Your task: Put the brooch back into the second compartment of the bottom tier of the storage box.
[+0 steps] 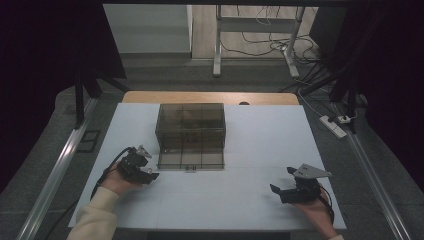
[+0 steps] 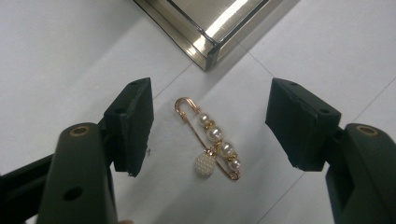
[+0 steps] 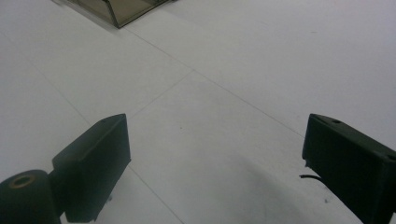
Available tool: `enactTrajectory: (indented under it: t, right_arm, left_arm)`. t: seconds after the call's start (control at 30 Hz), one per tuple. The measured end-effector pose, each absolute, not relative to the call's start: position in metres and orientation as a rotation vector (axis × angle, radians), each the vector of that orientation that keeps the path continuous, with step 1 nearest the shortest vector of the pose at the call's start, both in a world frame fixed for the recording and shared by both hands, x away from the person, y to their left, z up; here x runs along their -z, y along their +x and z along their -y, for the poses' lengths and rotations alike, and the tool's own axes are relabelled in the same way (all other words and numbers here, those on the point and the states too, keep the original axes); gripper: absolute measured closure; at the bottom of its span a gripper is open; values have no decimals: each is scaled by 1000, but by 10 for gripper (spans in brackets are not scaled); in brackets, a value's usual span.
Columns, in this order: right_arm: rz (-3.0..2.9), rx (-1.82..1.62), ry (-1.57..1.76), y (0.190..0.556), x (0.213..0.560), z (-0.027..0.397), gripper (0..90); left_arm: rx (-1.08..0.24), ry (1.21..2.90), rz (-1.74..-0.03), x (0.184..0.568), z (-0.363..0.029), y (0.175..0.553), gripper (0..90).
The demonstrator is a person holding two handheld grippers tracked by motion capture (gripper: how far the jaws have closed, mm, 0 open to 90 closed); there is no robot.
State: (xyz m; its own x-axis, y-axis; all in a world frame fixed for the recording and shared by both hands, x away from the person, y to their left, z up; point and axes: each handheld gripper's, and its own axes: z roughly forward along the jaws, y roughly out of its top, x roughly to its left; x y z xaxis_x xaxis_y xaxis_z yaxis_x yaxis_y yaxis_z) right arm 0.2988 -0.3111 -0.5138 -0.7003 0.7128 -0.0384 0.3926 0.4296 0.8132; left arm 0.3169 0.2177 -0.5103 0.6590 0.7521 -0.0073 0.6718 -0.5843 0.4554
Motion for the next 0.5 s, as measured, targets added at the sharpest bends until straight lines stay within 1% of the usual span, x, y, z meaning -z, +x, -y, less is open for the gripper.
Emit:
enactTrajectory:
  t: [0.5]
  right_arm:
    - [-2315,-1163,943,299,514,311,74]
  left_arm:
    - [-221,2461,-1146,521,-220,315,347]
